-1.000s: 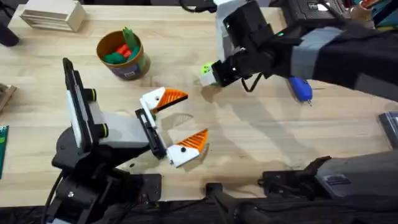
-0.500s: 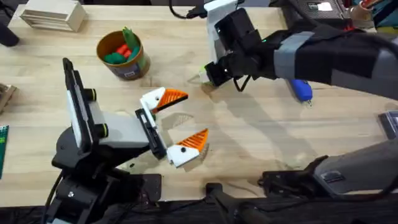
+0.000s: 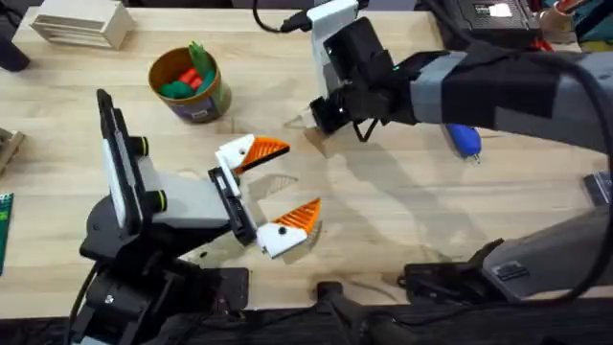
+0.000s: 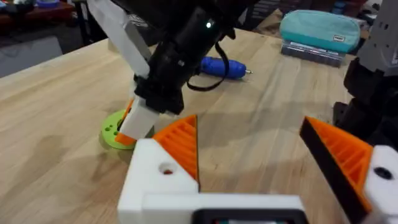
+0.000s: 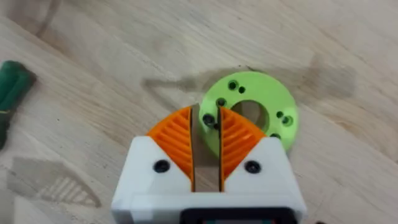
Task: Pick up the gripper from the table and insert it into the empty holder that is missing its gripper. Then pick up a screw, insert it into the mounting hole, and use the screwdriver to tighten it. Finally, clean up the table by picking up the vegetable and placing it into the bucket.
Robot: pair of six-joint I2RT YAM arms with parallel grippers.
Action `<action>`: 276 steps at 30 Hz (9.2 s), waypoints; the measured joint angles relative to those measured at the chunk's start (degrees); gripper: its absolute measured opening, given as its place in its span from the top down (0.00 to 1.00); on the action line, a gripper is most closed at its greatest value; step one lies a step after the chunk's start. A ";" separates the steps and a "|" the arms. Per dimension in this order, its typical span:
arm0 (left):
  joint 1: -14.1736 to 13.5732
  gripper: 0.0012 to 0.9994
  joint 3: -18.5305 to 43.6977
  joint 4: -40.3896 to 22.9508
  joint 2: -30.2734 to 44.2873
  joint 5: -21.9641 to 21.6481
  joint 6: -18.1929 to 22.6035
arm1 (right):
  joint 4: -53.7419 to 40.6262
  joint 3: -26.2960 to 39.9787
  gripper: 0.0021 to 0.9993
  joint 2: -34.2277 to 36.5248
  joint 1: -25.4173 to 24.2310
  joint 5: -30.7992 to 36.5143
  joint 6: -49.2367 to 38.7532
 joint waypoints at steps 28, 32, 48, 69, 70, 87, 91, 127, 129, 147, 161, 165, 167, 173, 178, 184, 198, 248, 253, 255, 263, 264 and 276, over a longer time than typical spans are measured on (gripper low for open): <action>0.00 0.01 0.00 0.00 0.00 0.00 0.01 | -10.68 4.77 0.99 -5.82 0.00 0.43 0.72; 0.00 0.01 0.00 0.00 0.00 0.00 0.00 | -12.14 5.80 0.99 -10.89 0.00 0.43 0.72; 0.00 0.01 0.00 -0.02 0.00 0.00 0.00 | -31.43 23.70 0.99 -20.19 13.10 0.43 1.62; 0.00 0.01 0.00 -0.03 0.01 0.02 -0.02 | -31.41 25.94 0.99 -10.11 26.16 0.41 3.76; 0.00 0.01 0.00 -0.02 0.01 0.01 -0.02 | -31.43 25.94 0.99 -10.11 26.16 0.41 3.75; 0.00 0.01 0.00 -0.02 0.02 0.09 0.00 | -36.29 28.64 0.99 -10.66 26.14 0.43 3.76; 0.00 0.01 0.00 -0.02 0.00 0.17 0.00 | -36.58 29.07 0.99 -10.66 26.14 0.41 3.76; 0.00 0.01 0.00 -0.09 0.07 0.18 -0.48 | -37.46 29.86 1.00 -7.58 26.14 -1.80 3.45; 0.01 0.01 0.00 -0.07 0.07 0.18 -0.48 | -37.48 29.86 1.00 -7.58 26.14 -1.79 3.45; 0.00 0.01 0.00 -0.07 0.02 0.22 -0.22 | -38.40 29.88 1.00 -6.90 26.10 -0.22 3.45; 0.00 0.01 0.00 -0.05 0.02 0.24 -0.22 | -38.42 29.88 0.92 -6.88 26.10 -0.22 3.44; 0.00 0.01 0.00 -0.07 0.02 0.23 -0.16 | -38.63 29.88 0.40 -6.88 26.05 -0.13 3.29; 0.02 0.01 0.00 -0.07 0.02 0.20 -0.22 | -38.72 29.88 0.16 -6.88 25.71 0.90 3.08; 0.00 0.01 0.00 -0.07 0.02 0.24 -0.20 | -40.82 29.92 0.13 -6.96 25.09 1.02 3.08; 0.00 0.01 0.00 -0.07 0.02 0.39 -0.02 | -43.32 29.92 0.13 -9.24 22.74 0.80 3.85; 0.00 0.01 0.00 -0.07 0.02 0.39 -0.02 | -48.06 29.82 0.13 -14.69 17.24 -1.69 5.48; 0.00 0.62 0.00 -0.06 0.02 0.39 0.15 | -47.89 9.67 0.13 -34.13 13.28 -8.33 12.39; 0.00 1.00 0.00 -0.04 0.02 0.39 0.39 | -9.20 -0.52 0.01 -2.43 -46.25 -1.77 -27.41; 0.00 1.00 0.00 -0.04 0.02 0.39 0.39 | -7.95 -0.52 0.07 0.40 -46.27 -2.48 -27.62; 0.00 1.00 0.00 -0.04 0.02 0.39 0.38 | -7.81 -0.52 0.13 0.44 -46.25 -2.75 -27.63; 0.00 1.00 0.00 -0.04 0.02 0.39 0.39 | -7.56 -0.46 0.98 0.81 -46.25 -2.55 -28.05; 0.00 1.00 0.00 -0.04 0.00 0.39 0.39 | -7.83 -0.39 0.97 0.77 -46.25 -2.56 -28.09; 0.00 1.00 0.00 -0.04 0.02 0.39 0.39 | -15.21 -0.20 0.97 -14.64 -46.20 -1.65 -26.15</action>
